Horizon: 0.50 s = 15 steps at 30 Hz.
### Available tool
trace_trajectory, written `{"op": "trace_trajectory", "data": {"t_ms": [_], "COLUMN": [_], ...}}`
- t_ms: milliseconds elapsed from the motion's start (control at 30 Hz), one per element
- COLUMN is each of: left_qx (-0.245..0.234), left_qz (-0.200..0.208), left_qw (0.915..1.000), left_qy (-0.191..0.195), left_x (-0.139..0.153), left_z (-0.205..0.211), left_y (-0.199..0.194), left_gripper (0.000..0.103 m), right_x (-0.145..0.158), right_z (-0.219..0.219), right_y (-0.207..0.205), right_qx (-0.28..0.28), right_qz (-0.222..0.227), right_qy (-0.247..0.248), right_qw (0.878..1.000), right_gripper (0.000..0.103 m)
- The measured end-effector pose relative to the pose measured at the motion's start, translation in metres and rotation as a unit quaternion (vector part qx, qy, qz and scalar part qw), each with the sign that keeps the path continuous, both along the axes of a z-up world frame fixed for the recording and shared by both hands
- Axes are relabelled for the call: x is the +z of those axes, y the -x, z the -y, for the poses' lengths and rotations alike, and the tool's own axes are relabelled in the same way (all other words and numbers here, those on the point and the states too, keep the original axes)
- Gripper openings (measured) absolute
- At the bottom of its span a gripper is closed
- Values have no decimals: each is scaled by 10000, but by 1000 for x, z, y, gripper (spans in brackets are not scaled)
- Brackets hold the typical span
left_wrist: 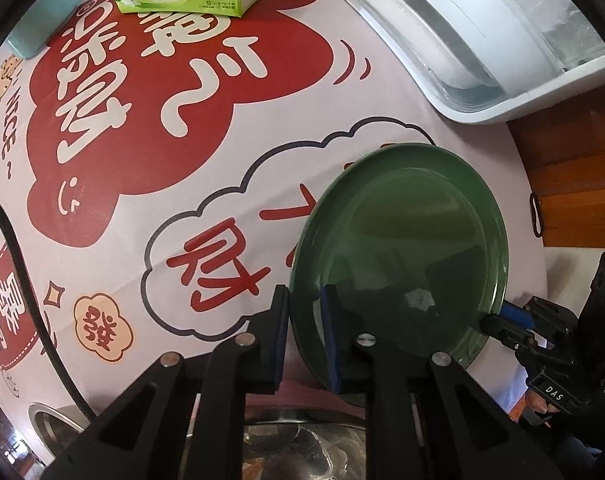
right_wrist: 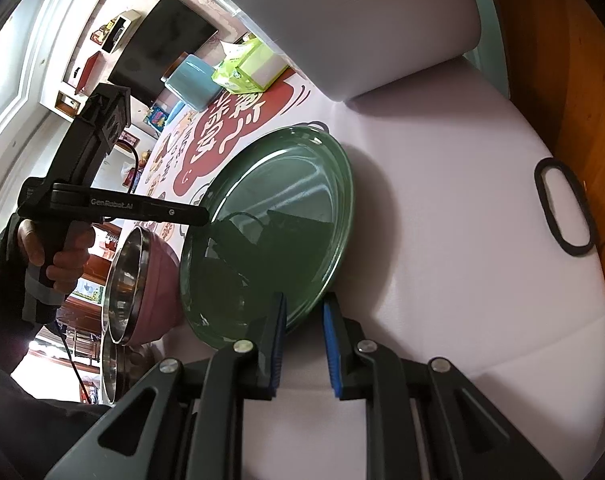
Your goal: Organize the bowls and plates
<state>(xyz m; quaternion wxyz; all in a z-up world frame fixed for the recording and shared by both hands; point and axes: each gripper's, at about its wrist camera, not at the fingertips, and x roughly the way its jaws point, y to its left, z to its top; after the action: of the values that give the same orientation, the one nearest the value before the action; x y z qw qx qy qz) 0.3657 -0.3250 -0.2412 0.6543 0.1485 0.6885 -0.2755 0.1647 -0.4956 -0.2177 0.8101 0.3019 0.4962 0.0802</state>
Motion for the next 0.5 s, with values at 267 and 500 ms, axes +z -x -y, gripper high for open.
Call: {"op": "trace_trajectory", "data": {"t_ms": [267,500], "left_qx": [77,181], "left_qz": [-43,-22], "left_qw": [10000,9998], "left_qy": [26,48], "left_x": [-6,-3], "left_z": [2,-3], "left_y": [0,-1], "left_gripper": [11,11], "right_x": [0,0], "right_z": [0,-1], "right_y": [0,1], "right_qx": [2,14], "right_qz": [1,-29], "right_qy": [-11,25], "right_qw": [10000,10000], "right_gripper": [17,17]}}
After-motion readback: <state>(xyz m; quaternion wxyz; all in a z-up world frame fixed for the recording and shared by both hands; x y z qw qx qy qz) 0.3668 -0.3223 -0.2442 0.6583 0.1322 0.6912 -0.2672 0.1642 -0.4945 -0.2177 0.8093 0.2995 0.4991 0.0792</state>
